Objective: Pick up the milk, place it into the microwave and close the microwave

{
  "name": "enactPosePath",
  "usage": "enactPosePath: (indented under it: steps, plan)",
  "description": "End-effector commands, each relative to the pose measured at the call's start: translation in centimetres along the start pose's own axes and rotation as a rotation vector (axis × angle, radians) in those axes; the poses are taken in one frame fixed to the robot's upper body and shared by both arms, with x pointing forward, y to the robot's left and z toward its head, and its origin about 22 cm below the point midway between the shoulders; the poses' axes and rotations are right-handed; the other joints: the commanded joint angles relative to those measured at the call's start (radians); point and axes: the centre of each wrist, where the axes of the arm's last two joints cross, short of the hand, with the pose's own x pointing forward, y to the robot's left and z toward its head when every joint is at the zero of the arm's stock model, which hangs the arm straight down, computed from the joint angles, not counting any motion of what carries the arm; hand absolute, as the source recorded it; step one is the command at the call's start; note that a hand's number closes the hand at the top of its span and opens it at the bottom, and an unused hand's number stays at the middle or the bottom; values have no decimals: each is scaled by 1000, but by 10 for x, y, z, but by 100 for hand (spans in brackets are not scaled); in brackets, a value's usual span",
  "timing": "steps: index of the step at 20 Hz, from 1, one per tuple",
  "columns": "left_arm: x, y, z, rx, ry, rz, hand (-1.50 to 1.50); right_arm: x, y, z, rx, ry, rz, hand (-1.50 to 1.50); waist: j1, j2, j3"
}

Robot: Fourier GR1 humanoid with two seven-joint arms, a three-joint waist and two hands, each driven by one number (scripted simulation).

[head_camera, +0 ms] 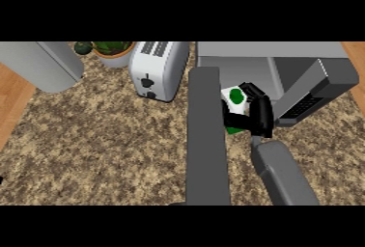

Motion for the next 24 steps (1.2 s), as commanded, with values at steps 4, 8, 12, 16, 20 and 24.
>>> enactPosePath:
  steps: [4, 8, 12, 16, 20, 24]
  plan:
    - [-8, 13, -6, 4, 11, 0, -150, -37, -16, -23, 4, 4, -5, 150, 12, 5, -1]
    - [-9, 7, -19, 2, 2, -12, -150, -41, -8, -32, 5, -71, 50, 150, 19, 9, -1]
    - [-3, 23, -23, -20, 2, 0, -150, -29, -19, -54, -13, -128, 105, 150, 36, 17, 0]
    - [-18, 7, -18, -37, 13, 22, -150, -28, 10, -52, -55, -168, 178, 150, 46, 20, -1]
    - [-18, -1, -24, -45, 11, 25, -150, -11, -6, -76, -29, -187, 297, 150, 48, 21, -1]
    - [-16, 4, -27, -43, -3, 19, -150, -1, -7, -86, -47, -273, 516, 150, 57, 23, -1]
